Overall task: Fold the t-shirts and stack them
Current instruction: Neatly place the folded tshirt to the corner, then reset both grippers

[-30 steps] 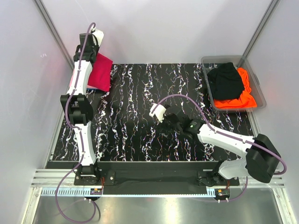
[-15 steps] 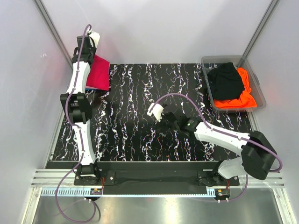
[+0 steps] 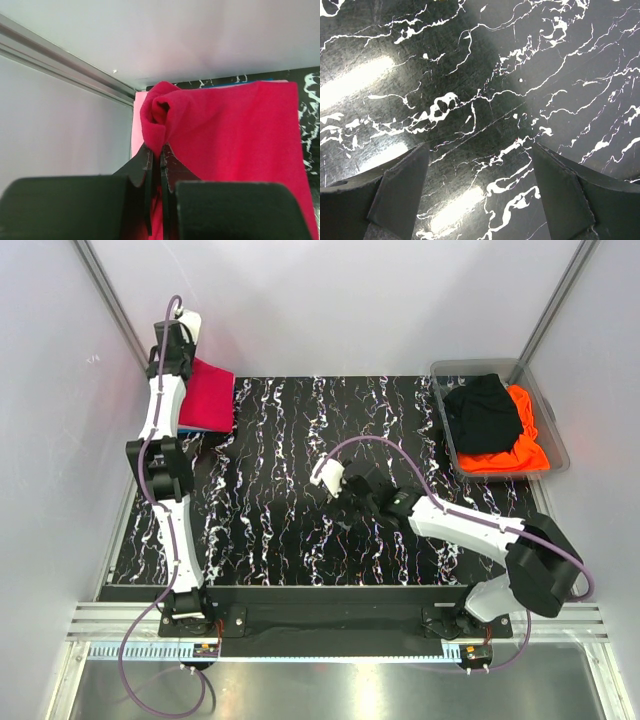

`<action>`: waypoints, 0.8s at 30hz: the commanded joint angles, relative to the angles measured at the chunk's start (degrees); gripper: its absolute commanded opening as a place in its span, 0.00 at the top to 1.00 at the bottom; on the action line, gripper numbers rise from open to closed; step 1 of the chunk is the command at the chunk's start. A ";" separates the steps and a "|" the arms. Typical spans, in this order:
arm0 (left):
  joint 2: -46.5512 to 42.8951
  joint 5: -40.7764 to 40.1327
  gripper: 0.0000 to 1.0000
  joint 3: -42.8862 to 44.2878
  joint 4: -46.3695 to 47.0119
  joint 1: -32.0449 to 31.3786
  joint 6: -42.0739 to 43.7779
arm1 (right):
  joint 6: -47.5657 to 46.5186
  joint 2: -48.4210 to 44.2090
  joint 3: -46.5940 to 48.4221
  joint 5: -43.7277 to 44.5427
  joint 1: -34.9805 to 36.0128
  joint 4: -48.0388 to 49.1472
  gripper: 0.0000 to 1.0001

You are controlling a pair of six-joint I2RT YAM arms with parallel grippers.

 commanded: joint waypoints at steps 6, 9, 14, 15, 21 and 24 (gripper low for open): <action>0.21 2.52 1.00 -2.36 13.70 1.89 -2.73 | 1.61 2.93 4.22 -1.30 -0.76 0.86 0.10; 0.92 1.38 0.72 -3.05 15.28 2.42 -3.09 | 2.05 4.16 5.36 -1.65 -0.93 0.95 0.10; -0.39 -4.16 0.01 -4.02 16.34 2.51 -5.90 | 4.78 3.82 6.51 -2.18 -1.63 0.42 0.09; -1.10 -4.94 0.01 -4.81 16.34 2.33 -7.56 | 6.00 3.29 6.51 -2.10 -1.72 0.42 0.09; -14.60 -4.70 0.01 -20.17 14.49 -3.55 -16.25 | 20.12 -2.42 4.49 -0.34 -2.52 0.51 0.09; -21.56 -2.16 0.01 -30.89 13.70 -8.55 -22.05 | 28.04 -6.90 0.89 -0.52 -2.43 2.17 0.00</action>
